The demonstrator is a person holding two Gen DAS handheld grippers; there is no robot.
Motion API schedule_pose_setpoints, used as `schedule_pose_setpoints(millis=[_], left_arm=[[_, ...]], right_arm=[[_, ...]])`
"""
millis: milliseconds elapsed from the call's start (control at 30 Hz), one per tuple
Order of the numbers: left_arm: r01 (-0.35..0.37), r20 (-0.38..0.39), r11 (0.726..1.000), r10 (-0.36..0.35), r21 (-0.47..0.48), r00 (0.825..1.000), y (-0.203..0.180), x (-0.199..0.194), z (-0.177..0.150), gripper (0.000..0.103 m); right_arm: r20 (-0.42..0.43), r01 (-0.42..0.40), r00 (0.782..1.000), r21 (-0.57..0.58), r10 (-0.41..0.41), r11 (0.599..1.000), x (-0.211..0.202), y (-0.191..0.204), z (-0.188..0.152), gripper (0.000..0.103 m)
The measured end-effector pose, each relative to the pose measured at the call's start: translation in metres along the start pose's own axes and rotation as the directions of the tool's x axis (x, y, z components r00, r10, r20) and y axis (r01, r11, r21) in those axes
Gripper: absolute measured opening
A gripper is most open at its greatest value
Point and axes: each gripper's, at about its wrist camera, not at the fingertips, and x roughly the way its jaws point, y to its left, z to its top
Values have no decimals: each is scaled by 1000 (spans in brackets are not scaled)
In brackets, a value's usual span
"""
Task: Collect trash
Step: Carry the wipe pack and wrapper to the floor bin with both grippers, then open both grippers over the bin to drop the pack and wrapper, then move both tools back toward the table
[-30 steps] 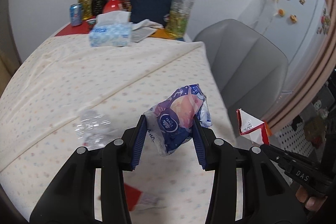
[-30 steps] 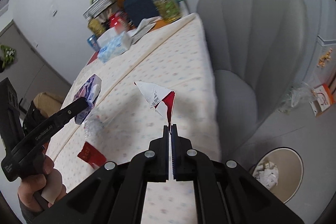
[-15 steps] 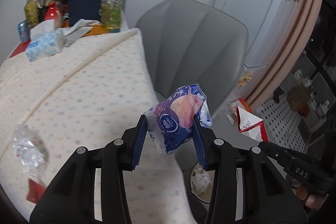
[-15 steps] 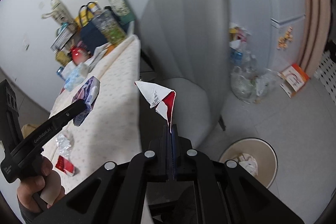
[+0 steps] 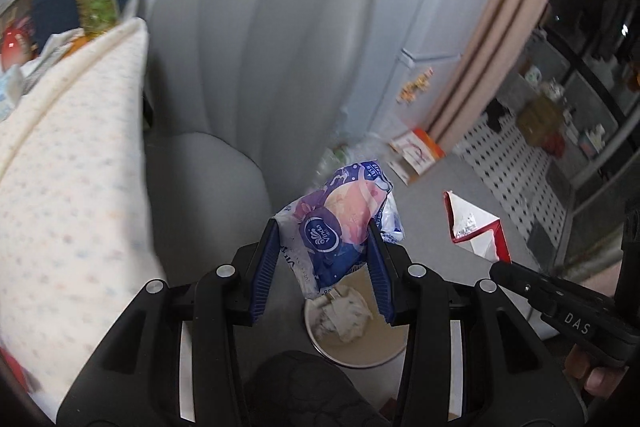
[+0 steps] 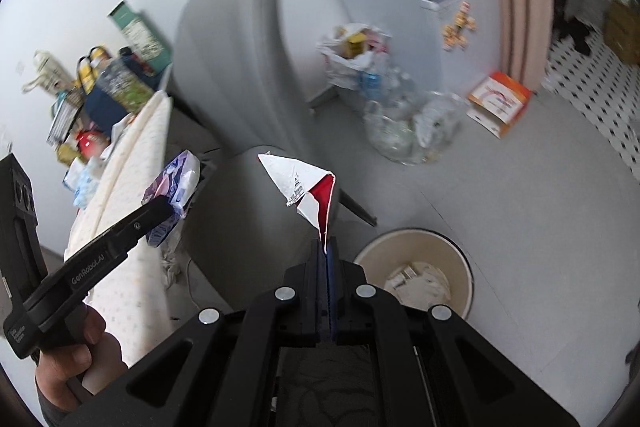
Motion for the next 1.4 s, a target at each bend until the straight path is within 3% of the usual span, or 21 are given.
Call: schedule_pose_setpoints(millis=[333, 367, 400, 433, 767, 833, 867, 900, 967, 1233, 1400], left_arm=[[-1, -78, 999, 5, 43, 997, -35, 32, -19, 42], [-2, -81, 999, 6, 49, 997, -38, 33, -20, 42], [-1, -82, 999, 6, 53, 997, -40, 34, -20, 42], [-1, -84, 998, 6, 57, 996, -43, 35, -20, 42], [26, -129, 993, -11, 113, 992, -75, 49, -31, 43], [39, -141, 992, -22, 120, 990, -80, 51, -33, 46], [46, -143, 991, -28, 122, 989, -82, 51, -34, 54], [43, -133, 992, -27, 122, 991, -84, 50, -34, 71], [30, -103, 993, -18, 116, 995, -85, 45, -33, 84], [23, -69, 997, -18, 73, 997, -70, 27, -27, 89], [-8, -18, 1000, 9, 28, 1000, -45, 3, -23, 96]], right_arm=[[-56, -24, 998, 93, 29, 995, 23, -53, -17, 10], [-52, -23, 998, 102, 28, 995, 23, -56, -18, 21], [-42, -17, 999, 108, 22, 994, 21, -60, -19, 41], [-34, -11, 999, 109, 14, 994, 19, -62, -18, 44], [18, 6, 1000, 148, -9, 989, -9, -90, -19, 44], [26, 9, 1000, 155, -13, 988, -14, -96, -20, 44], [31, 11, 999, 161, -16, 987, -16, -99, -20, 44], [36, 11, 999, 166, -18, 986, -18, -101, -19, 44], [45, 10, 999, 173, -18, 985, -21, -105, -17, 44], [64, -6, 998, 164, -5, 986, -26, -97, -14, 46], [74, -9, 997, 124, 0, 992, -27, -76, -13, 60]])
